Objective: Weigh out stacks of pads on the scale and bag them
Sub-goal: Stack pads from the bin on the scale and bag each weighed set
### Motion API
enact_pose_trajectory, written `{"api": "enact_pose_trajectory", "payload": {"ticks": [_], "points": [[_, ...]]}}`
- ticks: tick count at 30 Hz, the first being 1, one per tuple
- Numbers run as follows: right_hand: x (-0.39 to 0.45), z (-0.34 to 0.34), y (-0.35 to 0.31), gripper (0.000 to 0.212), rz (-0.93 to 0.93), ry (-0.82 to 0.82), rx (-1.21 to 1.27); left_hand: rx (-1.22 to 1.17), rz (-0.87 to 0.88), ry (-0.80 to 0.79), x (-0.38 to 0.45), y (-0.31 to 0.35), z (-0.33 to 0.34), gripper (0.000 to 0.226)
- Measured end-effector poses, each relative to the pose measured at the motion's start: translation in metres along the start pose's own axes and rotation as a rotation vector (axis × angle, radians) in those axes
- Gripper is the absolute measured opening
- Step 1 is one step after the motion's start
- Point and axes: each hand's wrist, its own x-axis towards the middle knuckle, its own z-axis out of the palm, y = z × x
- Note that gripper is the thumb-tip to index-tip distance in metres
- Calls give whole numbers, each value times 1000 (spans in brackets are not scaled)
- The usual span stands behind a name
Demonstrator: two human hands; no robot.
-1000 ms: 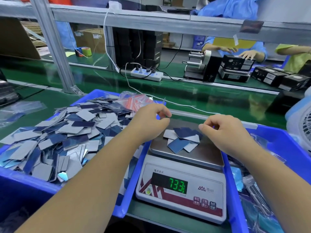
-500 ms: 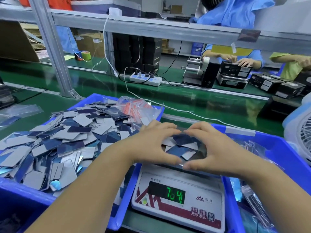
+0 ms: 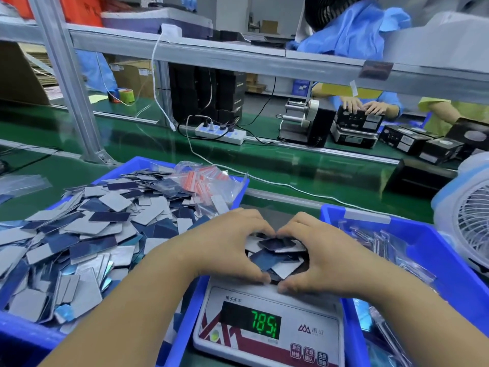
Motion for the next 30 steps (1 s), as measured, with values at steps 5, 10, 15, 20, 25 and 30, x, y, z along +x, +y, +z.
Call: {"api": "enact_pose_trajectory", "payload": {"ticks": [5,10,15,20,25,30], "points": [[1,4,0,57,-15,36,37,-55,19,34,-2,0,1,47],[4,4,-3,29,-30,127,119,-124,-5,109,-1,2,2,32],[4,5,-6,31,-20,149,134,-129,-18,97,-1,1,2,28],[2,1,-8,48,-36,52,140,-167,-4,27,-4,3,1,37],[1,1,-10,36,-62,97,164,-143,21,57,-4,6,4,35],[0,1,-8,22,-47,175,232,-214,-11,99,-2,3,3,25]]}}
